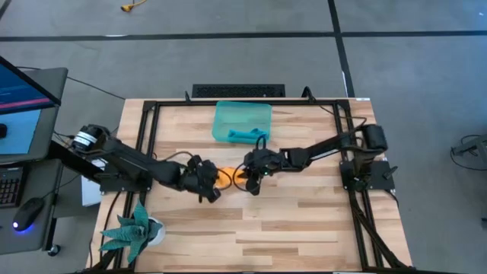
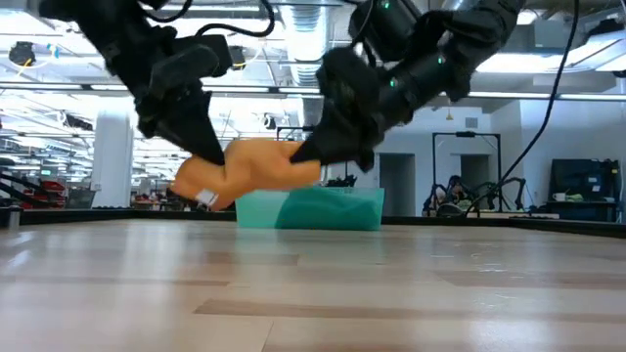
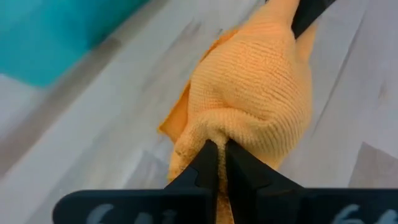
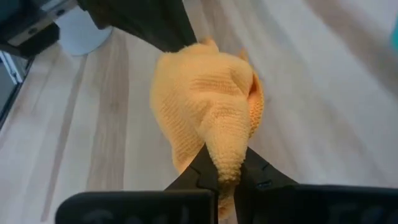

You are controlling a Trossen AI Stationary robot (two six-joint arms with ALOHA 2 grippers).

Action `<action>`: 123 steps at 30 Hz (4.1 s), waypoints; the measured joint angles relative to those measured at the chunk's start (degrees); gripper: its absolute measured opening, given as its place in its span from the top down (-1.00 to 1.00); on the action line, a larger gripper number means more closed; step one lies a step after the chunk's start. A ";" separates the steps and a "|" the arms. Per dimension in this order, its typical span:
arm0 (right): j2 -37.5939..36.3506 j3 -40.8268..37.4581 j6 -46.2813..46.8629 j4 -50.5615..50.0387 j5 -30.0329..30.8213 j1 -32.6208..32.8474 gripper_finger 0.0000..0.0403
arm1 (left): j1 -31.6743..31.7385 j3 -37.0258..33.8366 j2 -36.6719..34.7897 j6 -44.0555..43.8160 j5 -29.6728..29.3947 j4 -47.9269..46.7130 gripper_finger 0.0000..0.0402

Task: Roll microfiber towels into tight, uniform cylinder then place into a basket
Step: Put the yellow microfiber cloth into the blue bin, then return to Home Position

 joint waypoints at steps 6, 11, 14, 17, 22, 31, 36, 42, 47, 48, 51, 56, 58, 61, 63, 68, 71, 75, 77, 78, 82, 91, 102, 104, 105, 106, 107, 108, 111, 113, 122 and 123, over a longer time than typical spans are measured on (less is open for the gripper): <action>-6.79 0.02 -3.62 -5.64 2.72 -2.11 0.84 | 4.76 0.02 -3.17 10.48 1.31 3.69 0.99; -10.57 0.02 -6.73 -8.42 4.92 -4.87 0.84 | 9.78 0.02 -4.31 20.63 0.49 8.37 0.98; -11.33 0.02 -8.56 -9.30 4.96 -6.74 0.84 | 13.35 0.02 -4.33 26.79 0.40 12.95 0.98; -11.18 0.04 -10.81 -9.58 5.30 -9.06 0.84 | 17.29 0.02 -4.33 33.15 -0.51 16.56 0.98; -11.09 0.04 -14.52 -9.58 7.71 -13.53 0.84 | 25.38 0.04 -3.70 39.59 1.30 23.98 0.98; -11.04 0.09 -19.57 -9.01 7.69 -21.43 0.84 | 36.98 4.79 4.71 42.34 12.03 32.41 0.98; -10.92 0.09 -22.51 -9.80 7.66 -26.20 0.84 | 39.55 12.07 13.38 44.29 13.81 30.65 0.98; -6.86 0.13 -25.26 -10.53 6.77 -31.29 0.84 | 41.67 19.91 20.12 45.13 14.90 22.40 0.98; -2.90 0.13 -26.70 -11.07 5.51 -33.17 0.84 | 42.89 22.60 23.30 45.35 17.30 18.27 0.98; -2.53 0.11 -26.77 -11.60 5.52 -33.17 0.84 | 43.14 22.80 23.96 45.47 17.95 17.84 0.98; -2.10 0.13 -27.40 -12.57 5.50 -33.42 0.84 | 43.88 23.02 25.25 45.47 19.35 16.68 0.98; -2.10 0.15 -27.35 -12.88 5.57 -33.52 0.84 | 44.42 23.06 25.48 44.83 19.62 15.30 0.98; -2.10 0.15 -27.35 -13.10 5.59 -33.52 0.84 | 44.37 23.06 25.48 44.36 20.26 14.84 0.98; -2.10 0.22 -27.21 -13.41 5.75 -33.52 0.84 | 44.38 23.06 25.48 44.32 20.46 14.62 0.96; -2.10 0.22 -26.48 -13.39 5.77 -33.50 0.84 | 44.37 23.06 25.48 44.44 20.44 14.58 0.92; -2.10 0.22 -26.28 -13.64 6.17 -33.52 0.84 | 44.39 23.04 25.48 46.24 20.15 14.82 0.67; -2.13 0.22 -26.28 -13.91 6.23 -33.54 0.84 | 44.39 23.04 25.48 45.57 20.15 14.79 0.48; -2.13 0.22 -26.28 -13.96 6.21 -33.51 0.78 | 44.39 24.61 25.26 45.00 20.16 12.41 0.32; -2.13 0.20 -26.49 -13.99 6.23 -33.18 0.71 | 44.39 26.41 25.10 45.09 20.16 10.27 0.28; -2.13 0.17 -26.64 -14.05 6.32 -33.02 0.66 | 44.36 27.39 25.07 45.44 20.17 8.97 0.27; -2.13 0.17 -26.70 -14.19 6.27 -32.91 0.42 | 43.87 31.59 25.07 46.39 20.15 3.23 0.25; -4.73 0.04 -26.70 -18.85 6.19 -32.93 -0.16 | 43.56 33.97 19.73 46.50 20.15 -2.81 0.25; -15.32 0.09 -23.28 -24.25 5.99 -31.92 -0.23 | 41.32 33.92 6.94 44.75 19.90 -11.57 0.25; -17.03 0.09 -21.94 -26.15 5.93 -30.63 -0.23 | 39.81 32.93 4.11 43.47 19.93 -12.71 0.25; -17.90 0.09 -21.79 -26.99 5.92 -29.78 -0.23 | 38.78 31.85 2.39 42.93 19.91 -12.33 0.25; -18.77 0.10 -21.74 -27.74 5.92 -28.78 -0.23 | 37.68 30.32 0.54 42.47 19.94 -11.20 0.25; -19.67 0.10 -21.71 -28.93 5.92 -27.64 -0.23 | 36.50 28.31 -1.52 42.07 19.94 -9.84 0.25; -20.55 0.09 -21.60 -30.17 5.95 -26.44 -0.23 | 35.17 26.14 -3.75 41.62 19.94 -8.14 0.25; -23.66 0.09 -20.32 -32.81 5.94 -21.72 -0.23 | 31.14 17.43 -10.61 39.50 19.97 -1.26 0.25; -25.57 0.09 -20.21 -34.00 5.94 -18.01 -0.23 | 28.22 10.62 -15.39 38.18 20.02 4.78 0.25; -33.58 0.09 -22.11 -35.59 6.13 -0.79 -0.23 | 12.75 -19.66 -32.82 31.30 19.96 31.75 0.25; -34.32 0.09 -22.78 -36.06 6.28 0.72 -0.24 | 11.21 -22.33 -34.17 30.93 19.61 34.16 0.25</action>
